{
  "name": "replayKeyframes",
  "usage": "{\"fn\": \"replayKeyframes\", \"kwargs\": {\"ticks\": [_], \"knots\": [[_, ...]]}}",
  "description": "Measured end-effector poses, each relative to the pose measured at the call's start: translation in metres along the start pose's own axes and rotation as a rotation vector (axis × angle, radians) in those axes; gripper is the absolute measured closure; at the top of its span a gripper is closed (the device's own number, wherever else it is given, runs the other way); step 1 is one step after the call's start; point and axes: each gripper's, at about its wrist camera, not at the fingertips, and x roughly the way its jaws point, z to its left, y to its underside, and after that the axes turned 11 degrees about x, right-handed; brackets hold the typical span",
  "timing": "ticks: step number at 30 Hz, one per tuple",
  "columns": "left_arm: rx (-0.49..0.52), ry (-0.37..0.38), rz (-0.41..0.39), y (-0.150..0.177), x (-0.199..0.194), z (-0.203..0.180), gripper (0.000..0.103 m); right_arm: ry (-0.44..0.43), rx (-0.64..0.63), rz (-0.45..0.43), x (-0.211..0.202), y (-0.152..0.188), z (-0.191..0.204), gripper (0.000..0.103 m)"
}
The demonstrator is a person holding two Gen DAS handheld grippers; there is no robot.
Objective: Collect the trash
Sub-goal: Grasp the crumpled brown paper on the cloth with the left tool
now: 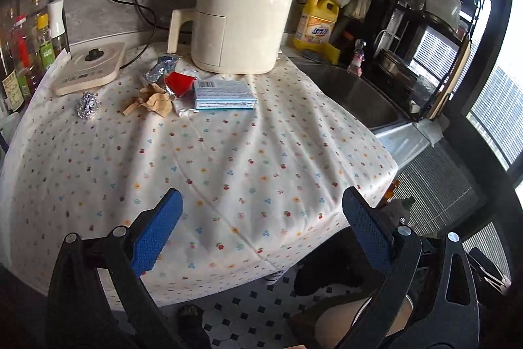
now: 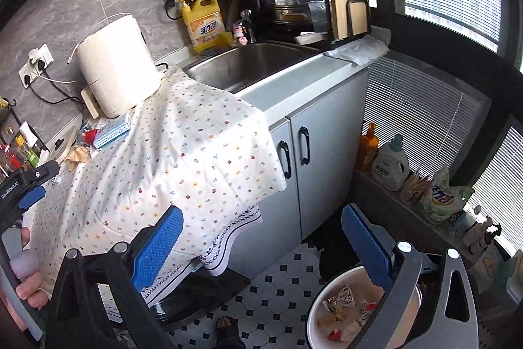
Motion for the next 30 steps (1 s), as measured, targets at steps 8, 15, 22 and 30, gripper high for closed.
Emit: {"fn": "replayKeyframes", "kwargs": {"ticks": [8,15,22,30], "knots": [[-0.092,-0.076,-0.047,-0.009,-0.010,0.083,0.006,-0.150,-0.088,0.069,0.034,-0.005,0.086,0.008],[-0.095,-0.001,-0.036,-0.021,0.009,0.147,0.006,-0.199,-0.134,0.098,0.070,-0.010,0.155,0.008],[-0.010,0.065,0.006,-0.045,0.056,0.180,0.006,-0.189,-0.092,0.094,0.101,-0.014,0.198,0.008],[0.071,0.195,0.115,-0.071,0.131,0.178,0.031,-0.108,0.002,0.086,0.110,-0.015,0.204,0.008]]}}
